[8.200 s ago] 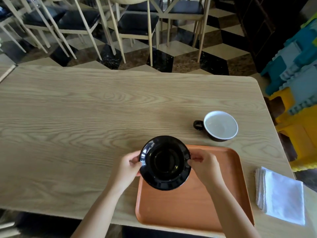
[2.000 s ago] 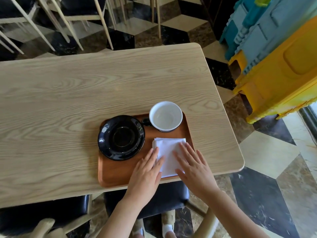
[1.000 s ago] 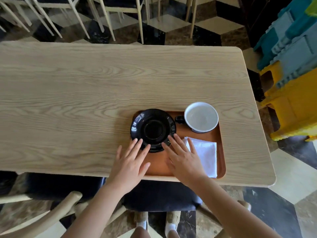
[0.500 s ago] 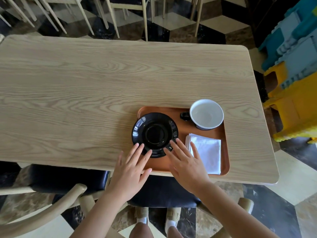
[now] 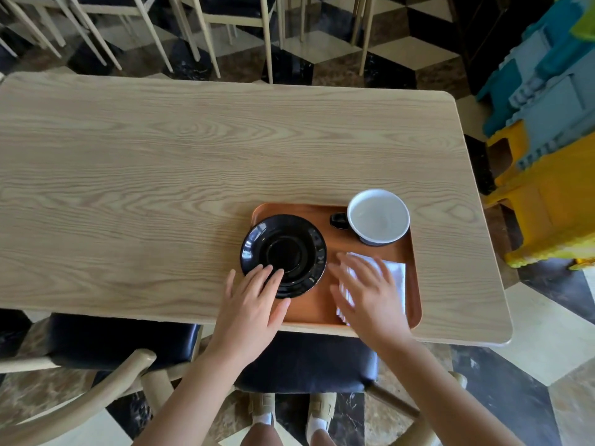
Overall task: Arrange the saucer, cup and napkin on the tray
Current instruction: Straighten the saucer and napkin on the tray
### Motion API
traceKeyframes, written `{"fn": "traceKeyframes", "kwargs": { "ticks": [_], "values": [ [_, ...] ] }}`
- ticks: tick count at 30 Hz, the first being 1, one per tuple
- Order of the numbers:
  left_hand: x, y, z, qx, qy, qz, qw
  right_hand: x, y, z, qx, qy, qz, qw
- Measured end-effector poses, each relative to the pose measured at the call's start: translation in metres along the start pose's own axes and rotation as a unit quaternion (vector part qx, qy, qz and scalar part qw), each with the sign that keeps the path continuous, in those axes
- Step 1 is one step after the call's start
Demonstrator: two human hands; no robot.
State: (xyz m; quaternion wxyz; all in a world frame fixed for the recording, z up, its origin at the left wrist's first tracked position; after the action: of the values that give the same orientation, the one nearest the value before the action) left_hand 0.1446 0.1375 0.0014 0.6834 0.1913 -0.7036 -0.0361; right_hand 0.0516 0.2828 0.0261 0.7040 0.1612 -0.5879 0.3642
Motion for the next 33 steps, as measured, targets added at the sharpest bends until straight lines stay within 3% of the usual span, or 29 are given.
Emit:
{"fn": "traceKeyframes", "kwargs": {
  "ticks": [2,4,8,12,15,24,33],
  "values": [
    [0.009,0.019,0.019,-0.033,0.043,-0.022,0.998,0.021,0.034,0.011,-0.065,0.051,-0.003,0.997],
    [0.014,0.039,0.047,-0.056,0.069,-0.041,0.995,0.032,0.069,0.024,-0.131,0.05,-0.02,0.99],
    [0.017,0.067,0.115,-0.037,0.077,-0.084,0.993,0.026,0.121,0.05,-0.251,-0.073,0.004,0.965],
    [0.012,0.09,0.16,-0.058,0.015,-0.009,0.998,0.013,0.134,0.063,-0.254,-0.149,0.005,0.956],
    [0.007,0.091,0.172,-0.049,-0.011,0.001,0.999,0.009,0.135,0.065,-0.269,-0.151,0.033,0.951],
    [0.011,0.078,0.171,0.01,-0.002,-0.193,0.981,0.008,0.144,0.064,-0.3,-0.102,0.113,0.942],
    [0.006,0.064,0.154,0.031,0.01,-0.232,0.972,0.007,0.13,0.053,-0.3,-0.09,0.167,0.935]
  ]
}}
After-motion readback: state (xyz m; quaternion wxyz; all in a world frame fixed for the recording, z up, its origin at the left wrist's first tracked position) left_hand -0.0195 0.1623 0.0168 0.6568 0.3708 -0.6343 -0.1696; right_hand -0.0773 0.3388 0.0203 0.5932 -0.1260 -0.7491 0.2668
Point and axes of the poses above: each hand's wrist, its own z-axis towards the middle knuckle, its own x-axis out of the back of the hand, y = z × x, the point moved 8 cm from there along z, towards the middle knuckle, and after that the axes turned 6 degrees about -z, right-handed, at the moved point
